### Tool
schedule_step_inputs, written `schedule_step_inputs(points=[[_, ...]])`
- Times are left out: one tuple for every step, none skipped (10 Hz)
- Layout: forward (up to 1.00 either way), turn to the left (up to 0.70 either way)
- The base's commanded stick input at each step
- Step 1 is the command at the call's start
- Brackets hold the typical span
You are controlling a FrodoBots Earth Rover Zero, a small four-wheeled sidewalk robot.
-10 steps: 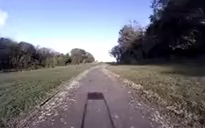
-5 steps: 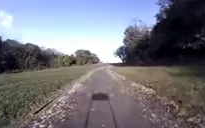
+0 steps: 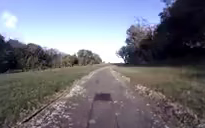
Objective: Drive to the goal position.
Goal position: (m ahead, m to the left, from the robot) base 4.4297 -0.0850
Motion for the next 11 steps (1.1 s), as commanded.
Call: schedule_step_inputs(points=[[0.50,0.00],[0.50,0.00],[0.50,0.00],[0.50,0.00],[0.50,0.00],[0.50,0.00],[0.50,0.00],[0.50,0.00],[0.50,0.00],[0.50,0.00],[0.50,0.00]])
